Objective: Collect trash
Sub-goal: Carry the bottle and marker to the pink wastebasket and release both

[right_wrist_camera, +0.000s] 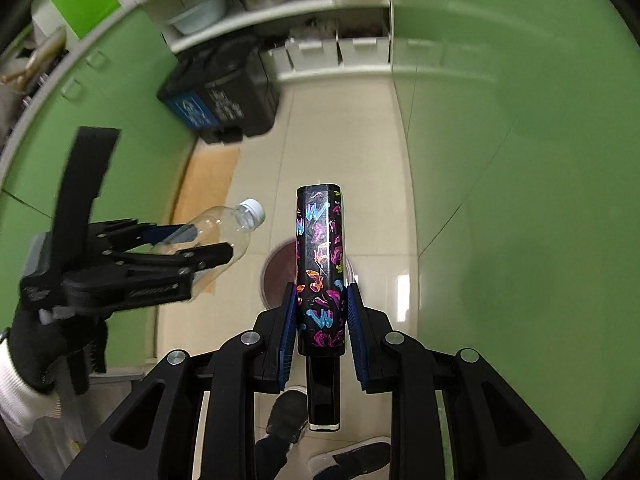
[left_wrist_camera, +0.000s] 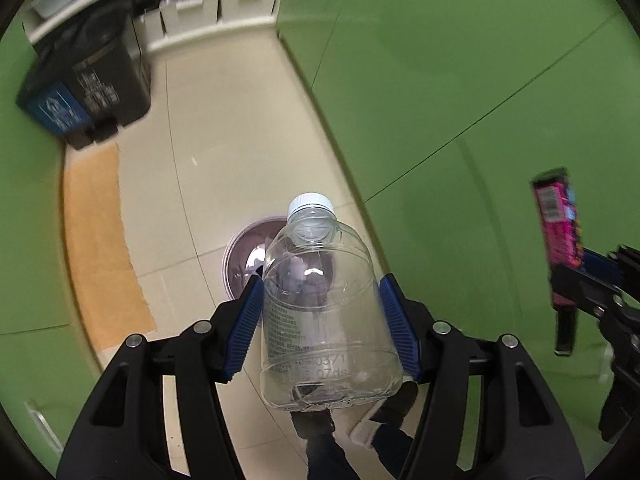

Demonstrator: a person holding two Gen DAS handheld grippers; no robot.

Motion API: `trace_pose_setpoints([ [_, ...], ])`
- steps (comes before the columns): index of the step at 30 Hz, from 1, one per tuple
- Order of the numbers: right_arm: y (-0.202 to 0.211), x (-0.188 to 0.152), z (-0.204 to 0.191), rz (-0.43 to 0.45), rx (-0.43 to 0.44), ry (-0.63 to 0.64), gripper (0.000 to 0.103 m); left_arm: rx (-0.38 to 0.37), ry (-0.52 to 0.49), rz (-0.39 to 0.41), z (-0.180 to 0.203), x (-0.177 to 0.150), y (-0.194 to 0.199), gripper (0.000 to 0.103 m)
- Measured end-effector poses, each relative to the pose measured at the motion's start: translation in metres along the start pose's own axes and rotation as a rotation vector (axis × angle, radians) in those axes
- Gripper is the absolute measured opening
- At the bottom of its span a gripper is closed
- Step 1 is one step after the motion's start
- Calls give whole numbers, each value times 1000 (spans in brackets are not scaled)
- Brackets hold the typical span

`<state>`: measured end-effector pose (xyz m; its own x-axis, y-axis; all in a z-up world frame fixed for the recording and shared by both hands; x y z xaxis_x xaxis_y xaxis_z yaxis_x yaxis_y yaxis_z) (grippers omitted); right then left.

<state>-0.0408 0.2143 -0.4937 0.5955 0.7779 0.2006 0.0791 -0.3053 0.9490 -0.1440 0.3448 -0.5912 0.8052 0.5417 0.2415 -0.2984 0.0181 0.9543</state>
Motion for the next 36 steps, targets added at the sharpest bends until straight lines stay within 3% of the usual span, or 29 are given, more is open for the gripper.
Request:
trace_pose_setpoints([
  [5, -50, -16, 17, -32, -12, -11, 24, -20, 25, -33, -23, -12, -72, 62],
  [8, -76, -25, 27, -56, -25, -13, 24, -19, 40, -26, -31, -16, -93, 97],
  [10, -89, -25, 24, -67, -25, -16, 24, -22, 54, -29, -36, -19, -104, 100],
  [17, -114, -17, -9, -102, 8, 26, 24, -3, 107, -60, -56, -37, -93, 100],
  [27, -165, -6, -70, -141, 50, 133, 24, 37, 141, 9, -85, -52, -36, 100],
  [36, -210, -10, -86, -190, 22, 185, 24, 57, 206, 47, -109, -84, -20, 100],
])
Point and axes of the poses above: each gripper's, at about its wrist camera, not at the fingertips, and y roughly against the way its jaws point, z to its right, x to its top, the point moved 5 cm from there along -y, roughly the way its jaws point, and after that the axes turned 11 degrees about -y, right-handed, at the moved point
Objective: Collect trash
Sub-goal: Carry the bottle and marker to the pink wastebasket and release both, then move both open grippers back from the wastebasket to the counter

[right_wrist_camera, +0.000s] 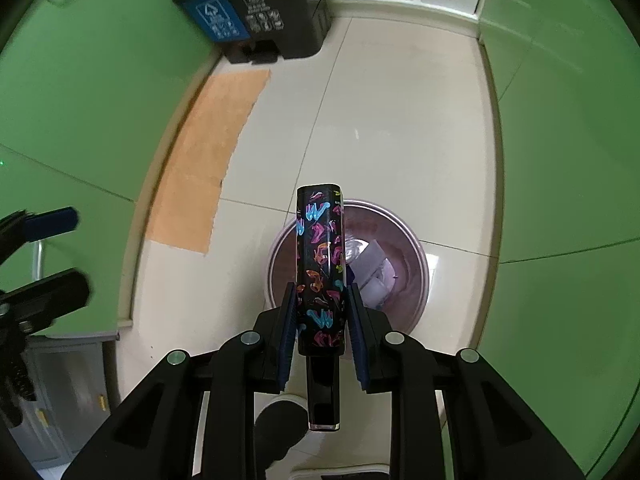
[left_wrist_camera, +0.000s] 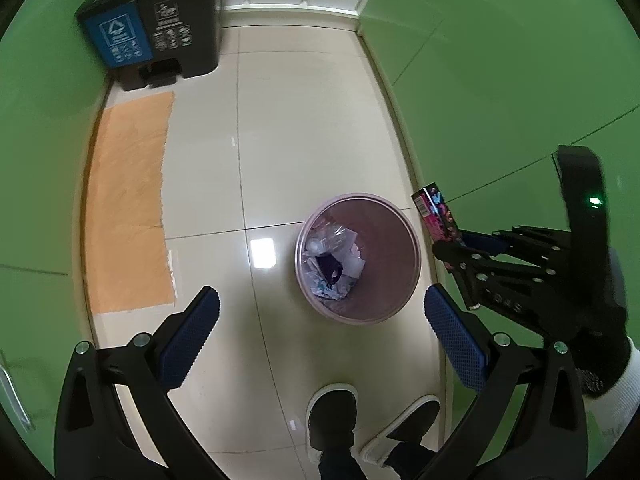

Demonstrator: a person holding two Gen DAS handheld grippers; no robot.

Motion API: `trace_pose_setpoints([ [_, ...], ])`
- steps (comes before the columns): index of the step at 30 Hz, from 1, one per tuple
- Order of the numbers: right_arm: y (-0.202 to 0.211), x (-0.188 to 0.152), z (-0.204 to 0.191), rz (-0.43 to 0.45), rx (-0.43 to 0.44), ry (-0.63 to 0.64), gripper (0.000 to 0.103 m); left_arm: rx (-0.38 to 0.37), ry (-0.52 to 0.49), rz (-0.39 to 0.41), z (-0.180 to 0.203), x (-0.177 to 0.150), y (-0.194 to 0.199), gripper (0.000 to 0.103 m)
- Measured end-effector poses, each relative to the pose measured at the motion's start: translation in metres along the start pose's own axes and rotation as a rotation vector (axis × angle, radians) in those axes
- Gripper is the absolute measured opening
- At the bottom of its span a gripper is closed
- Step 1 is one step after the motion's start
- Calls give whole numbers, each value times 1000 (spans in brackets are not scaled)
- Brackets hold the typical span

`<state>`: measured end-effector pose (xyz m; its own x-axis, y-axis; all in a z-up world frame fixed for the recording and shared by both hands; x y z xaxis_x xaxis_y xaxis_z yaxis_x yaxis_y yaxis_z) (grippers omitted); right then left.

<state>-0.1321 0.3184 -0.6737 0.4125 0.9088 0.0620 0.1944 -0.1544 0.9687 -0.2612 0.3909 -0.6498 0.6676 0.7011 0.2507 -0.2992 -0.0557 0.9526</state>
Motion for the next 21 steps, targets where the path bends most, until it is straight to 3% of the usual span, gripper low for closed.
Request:
trace_pose_setpoints([
  [4, -8, -2, 2, -6, -8, 4, 26, 9, 18, 14, -5, -8, 1, 100],
  [5, -11, -1, 1, -6, -10, 1, 36, 10, 21, 17, -6, -10, 2, 100],
  [6, -10, -2, 2, 8, -17, 1, 63, 13, 24, 20, -6, -11, 3, 100],
  [8, -4, -1, 1, 39, -15, -3, 90, 22, 26, 28, -4, -12, 7, 100],
  [15, 38, -7, 5, 26, -28, -36, 96, 38, 20, 39, 16, -6, 41, 100],
  [21, 146, -12, 5, 61, -16, -95, 97, 40, -7, 57, 54, 18, 113, 100],
])
Point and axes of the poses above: each gripper's, at about its wrist camera, not at the fingertips, and y roughly against the way its jaws point, z to its right, x to its top, the point moved 5 cm from there along -y, roughly the way its jaws point, and after that the axes turned 11 degrees about -y, right-handed, at the moved point
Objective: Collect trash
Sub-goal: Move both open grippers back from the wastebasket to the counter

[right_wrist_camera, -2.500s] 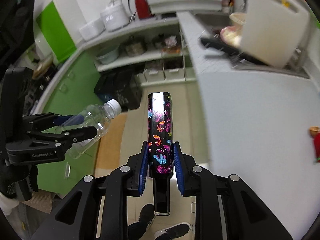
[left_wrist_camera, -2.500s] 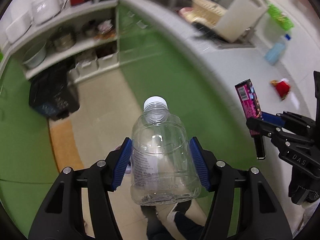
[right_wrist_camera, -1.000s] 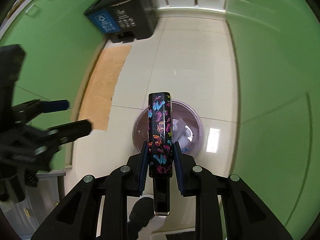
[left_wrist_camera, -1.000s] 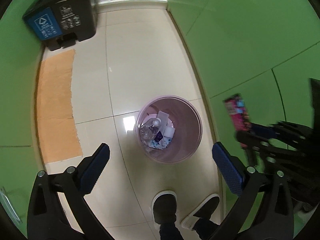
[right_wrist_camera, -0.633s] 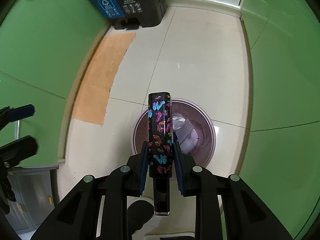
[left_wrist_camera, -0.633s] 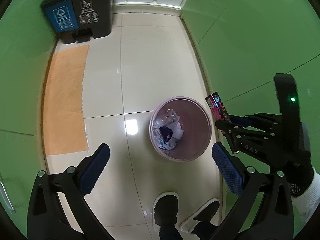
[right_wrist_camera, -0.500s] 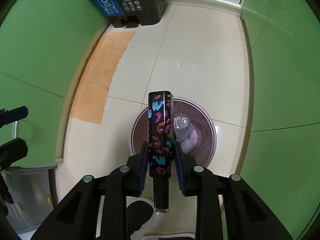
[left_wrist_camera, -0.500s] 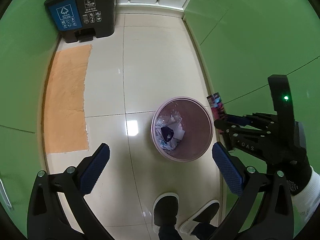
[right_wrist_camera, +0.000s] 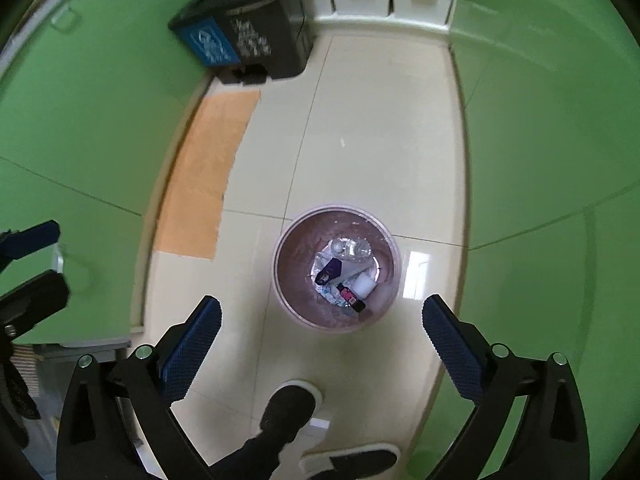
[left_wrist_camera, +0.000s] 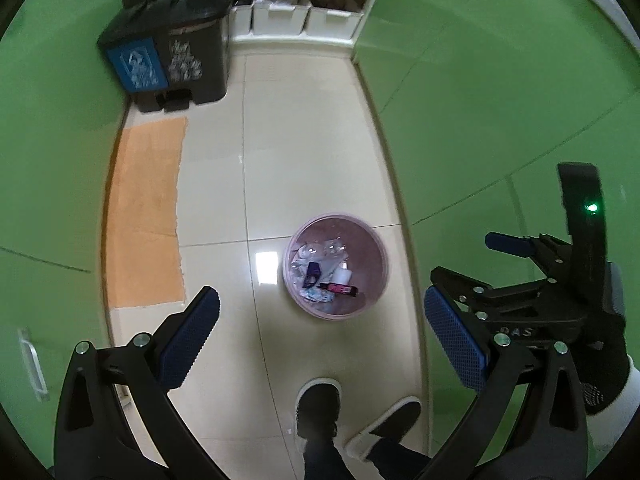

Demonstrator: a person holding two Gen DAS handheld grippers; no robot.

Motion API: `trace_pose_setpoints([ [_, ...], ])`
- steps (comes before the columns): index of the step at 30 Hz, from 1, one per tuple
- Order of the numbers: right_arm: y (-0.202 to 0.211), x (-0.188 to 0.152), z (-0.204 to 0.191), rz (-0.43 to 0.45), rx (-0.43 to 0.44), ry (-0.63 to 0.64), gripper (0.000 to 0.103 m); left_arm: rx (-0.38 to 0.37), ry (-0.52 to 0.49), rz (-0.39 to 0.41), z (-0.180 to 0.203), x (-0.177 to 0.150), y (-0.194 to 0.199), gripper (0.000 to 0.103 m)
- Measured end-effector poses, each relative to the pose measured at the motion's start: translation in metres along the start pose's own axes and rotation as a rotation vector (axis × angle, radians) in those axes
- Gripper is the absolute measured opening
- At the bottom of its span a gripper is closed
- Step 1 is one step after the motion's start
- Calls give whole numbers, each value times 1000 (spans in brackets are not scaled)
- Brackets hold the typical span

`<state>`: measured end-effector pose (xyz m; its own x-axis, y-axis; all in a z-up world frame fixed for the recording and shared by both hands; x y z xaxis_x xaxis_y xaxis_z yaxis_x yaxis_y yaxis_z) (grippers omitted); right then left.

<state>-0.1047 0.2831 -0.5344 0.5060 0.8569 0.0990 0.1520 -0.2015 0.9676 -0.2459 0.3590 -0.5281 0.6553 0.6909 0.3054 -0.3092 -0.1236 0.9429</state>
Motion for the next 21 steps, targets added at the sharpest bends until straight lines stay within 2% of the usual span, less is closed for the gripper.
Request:
trace_pose_setpoints([
  [3, 57, 1, -1, 30, 9, -29, 97, -5, -38, 17, 24, 19, 50, 100],
  [8, 185, 1, -5, 123, 43, -87, 97, -5, -99, 46, 61, 51, 138, 100],
  [11, 255, -3, -2, 192, 31, -99, 97, 0, -144, 80, 88, 70, 191, 100],
  [17, 372, -19, 33, 333, 4, -178, 97, -14, -232, 147, 149, 104, 278, 100],
  [21, 422, -43, 75, 395, -32, -260, 97, -27, -317, 158, 196, 120, 306, 100],
])
Point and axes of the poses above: each gripper's, at about its wrist camera, not at the fingertips, and y roughly against the way its jaws point, z to its right, x to its top, the point moved 5 cm from there along -y, roughly the way its jaws point, and after that the axes turned 11 degrees about -y, right-handed, at the moved point
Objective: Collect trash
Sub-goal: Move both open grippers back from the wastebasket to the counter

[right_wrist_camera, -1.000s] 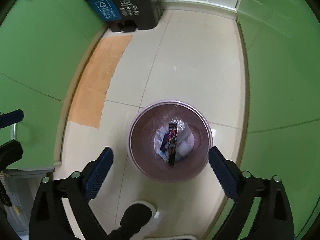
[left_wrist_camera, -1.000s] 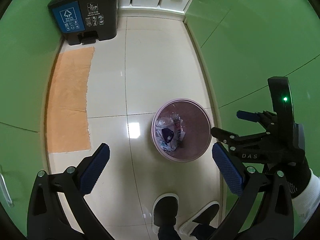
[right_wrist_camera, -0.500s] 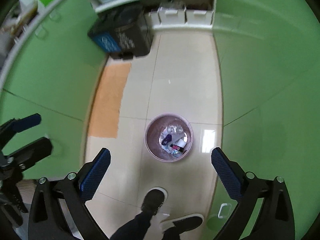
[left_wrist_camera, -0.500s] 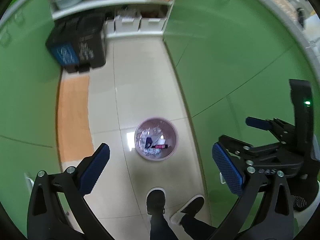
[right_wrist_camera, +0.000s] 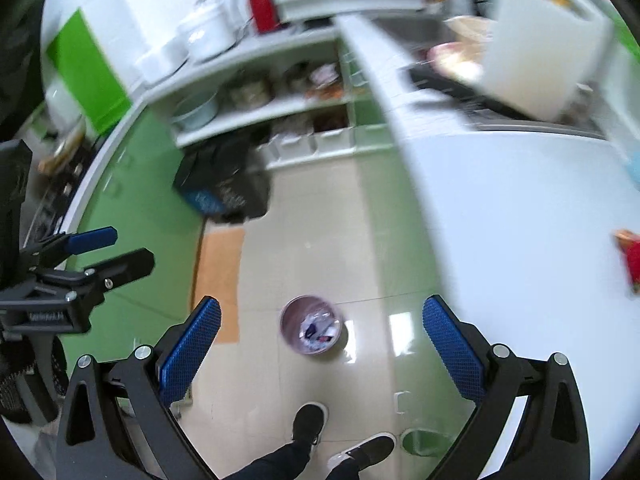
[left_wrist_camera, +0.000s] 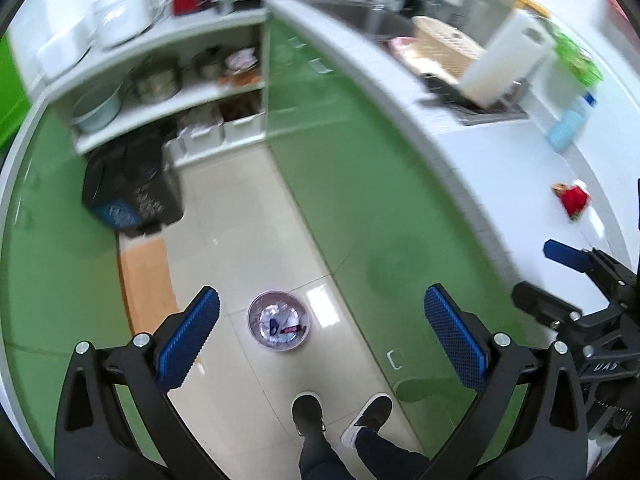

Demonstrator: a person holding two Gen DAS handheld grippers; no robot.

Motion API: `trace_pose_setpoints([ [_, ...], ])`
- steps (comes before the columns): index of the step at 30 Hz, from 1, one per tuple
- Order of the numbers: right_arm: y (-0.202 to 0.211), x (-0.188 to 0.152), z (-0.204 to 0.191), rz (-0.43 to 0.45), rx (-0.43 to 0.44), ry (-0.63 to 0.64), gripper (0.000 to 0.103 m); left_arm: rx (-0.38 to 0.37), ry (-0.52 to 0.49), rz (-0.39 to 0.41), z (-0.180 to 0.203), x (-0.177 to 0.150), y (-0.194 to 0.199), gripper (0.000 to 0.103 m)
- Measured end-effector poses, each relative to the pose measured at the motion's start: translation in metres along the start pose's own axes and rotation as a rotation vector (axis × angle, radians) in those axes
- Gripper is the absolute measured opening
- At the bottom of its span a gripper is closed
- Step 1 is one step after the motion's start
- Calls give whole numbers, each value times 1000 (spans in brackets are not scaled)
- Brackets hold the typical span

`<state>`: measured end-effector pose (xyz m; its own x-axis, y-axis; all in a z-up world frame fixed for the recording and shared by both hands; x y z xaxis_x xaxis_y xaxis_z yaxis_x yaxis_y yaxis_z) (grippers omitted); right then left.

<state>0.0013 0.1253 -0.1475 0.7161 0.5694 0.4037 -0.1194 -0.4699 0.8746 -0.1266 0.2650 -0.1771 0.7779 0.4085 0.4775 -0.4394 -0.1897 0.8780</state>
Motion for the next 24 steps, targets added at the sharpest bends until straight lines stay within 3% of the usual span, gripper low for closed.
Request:
trace_pose_setpoints([
  [9, 104, -20, 150, 145, -168, -261, 97, -108, -227, 38, 123, 59, 5, 100],
  [15, 150, -37, 235, 209, -254, -410, 97, -167, -362, 87, 209, 93, -4, 100],
  [24, 178, -57, 310, 233, -301, -514, 97, -269, -443, 38, 309, 140, -49, 100],
])
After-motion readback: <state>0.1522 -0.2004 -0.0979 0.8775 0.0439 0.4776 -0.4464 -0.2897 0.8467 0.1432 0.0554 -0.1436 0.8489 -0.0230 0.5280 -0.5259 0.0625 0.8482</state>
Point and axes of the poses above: each gripper's, at about its wrist camera, not at the fingertips, and y roughly against the way its jaws point, z to its right, x to its top, the point moved 5 cm from there along -y, roughly the way its jaws point, and after that the axes turned 11 degrees about -y, right-handed, at the moved point
